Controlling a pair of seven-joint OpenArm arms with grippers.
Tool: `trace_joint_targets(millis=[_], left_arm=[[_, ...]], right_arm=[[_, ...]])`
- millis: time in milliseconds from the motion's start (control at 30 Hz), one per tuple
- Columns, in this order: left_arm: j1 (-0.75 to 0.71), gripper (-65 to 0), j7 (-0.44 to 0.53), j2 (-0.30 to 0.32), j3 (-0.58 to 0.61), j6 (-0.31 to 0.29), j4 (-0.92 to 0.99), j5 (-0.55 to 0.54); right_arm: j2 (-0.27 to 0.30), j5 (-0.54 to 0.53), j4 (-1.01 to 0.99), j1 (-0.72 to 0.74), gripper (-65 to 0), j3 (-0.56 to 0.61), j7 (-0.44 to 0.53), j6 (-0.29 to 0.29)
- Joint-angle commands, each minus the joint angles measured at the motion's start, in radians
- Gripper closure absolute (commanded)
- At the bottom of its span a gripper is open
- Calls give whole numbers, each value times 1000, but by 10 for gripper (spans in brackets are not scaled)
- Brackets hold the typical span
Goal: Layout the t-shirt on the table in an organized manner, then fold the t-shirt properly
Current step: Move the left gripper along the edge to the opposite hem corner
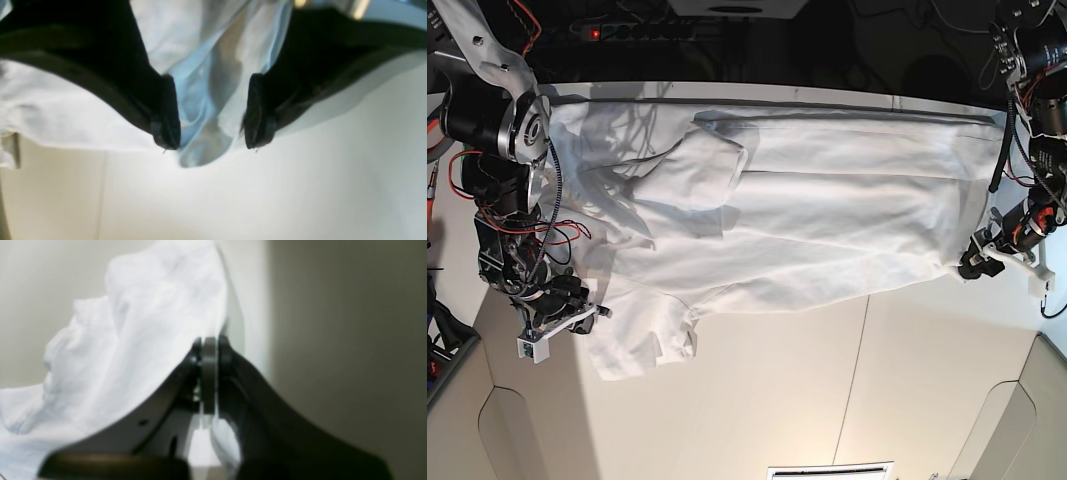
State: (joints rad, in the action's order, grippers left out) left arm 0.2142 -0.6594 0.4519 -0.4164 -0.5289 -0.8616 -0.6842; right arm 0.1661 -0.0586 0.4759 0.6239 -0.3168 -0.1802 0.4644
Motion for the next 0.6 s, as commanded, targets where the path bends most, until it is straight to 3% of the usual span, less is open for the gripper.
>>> trace_joint_targets(millis=[0,300,567], left_arm=[[22,-348,7,22,-3,-19,-14,-30],[22,-348,-30,22,1,-94,-14,-83],[22,-348,11,21,68,-85,-14,-24]], right_arm=[[7,-12,17,32,0,-2,24,8],[7,-12,17,32,0,-2,24,8],[2,-12,17,32,0,-2,24,8]])
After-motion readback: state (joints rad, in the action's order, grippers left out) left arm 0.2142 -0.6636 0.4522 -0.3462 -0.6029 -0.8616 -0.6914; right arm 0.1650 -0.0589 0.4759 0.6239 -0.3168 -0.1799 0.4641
